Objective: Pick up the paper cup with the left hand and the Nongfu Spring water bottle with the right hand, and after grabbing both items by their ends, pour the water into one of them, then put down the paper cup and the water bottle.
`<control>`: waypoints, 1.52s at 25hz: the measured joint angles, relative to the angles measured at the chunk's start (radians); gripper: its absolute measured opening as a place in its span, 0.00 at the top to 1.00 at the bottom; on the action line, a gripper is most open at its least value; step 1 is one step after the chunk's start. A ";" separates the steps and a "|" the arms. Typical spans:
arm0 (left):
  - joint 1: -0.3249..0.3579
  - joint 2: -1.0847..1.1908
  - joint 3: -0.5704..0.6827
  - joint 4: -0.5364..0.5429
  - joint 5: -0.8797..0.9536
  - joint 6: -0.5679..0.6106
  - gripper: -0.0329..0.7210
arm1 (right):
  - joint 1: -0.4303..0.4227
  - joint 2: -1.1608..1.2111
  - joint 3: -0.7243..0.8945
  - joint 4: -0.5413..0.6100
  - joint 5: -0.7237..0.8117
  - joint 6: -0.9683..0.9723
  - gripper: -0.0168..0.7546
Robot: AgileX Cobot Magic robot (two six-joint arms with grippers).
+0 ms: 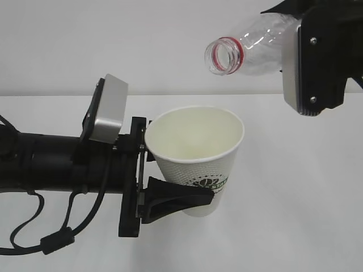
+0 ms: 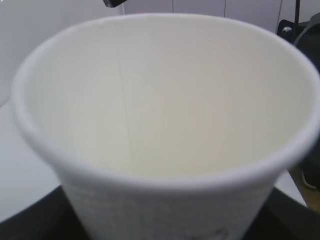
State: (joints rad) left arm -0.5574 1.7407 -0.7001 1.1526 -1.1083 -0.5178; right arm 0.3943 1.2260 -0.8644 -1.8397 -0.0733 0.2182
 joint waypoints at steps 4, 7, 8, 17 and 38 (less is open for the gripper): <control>0.000 0.000 0.000 0.000 0.000 0.000 0.25 | 0.000 0.000 0.000 0.000 0.000 -0.025 0.37; 0.000 0.000 0.000 0.000 0.000 0.000 0.25 | 0.000 0.000 0.000 0.000 0.002 -0.033 0.37; 0.000 0.000 0.000 0.000 0.000 0.000 0.25 | 0.000 0.000 0.000 0.000 0.002 -0.035 0.37; 0.000 0.000 0.000 0.002 0.000 0.000 0.25 | 0.000 0.000 0.000 0.000 0.002 -0.047 0.37; 0.000 0.000 0.000 0.003 0.000 0.000 0.25 | 0.000 0.000 0.000 0.000 0.005 -0.056 0.37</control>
State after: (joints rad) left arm -0.5574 1.7407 -0.7001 1.1558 -1.1083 -0.5178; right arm 0.3943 1.2260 -0.8644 -1.8397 -0.0683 0.1620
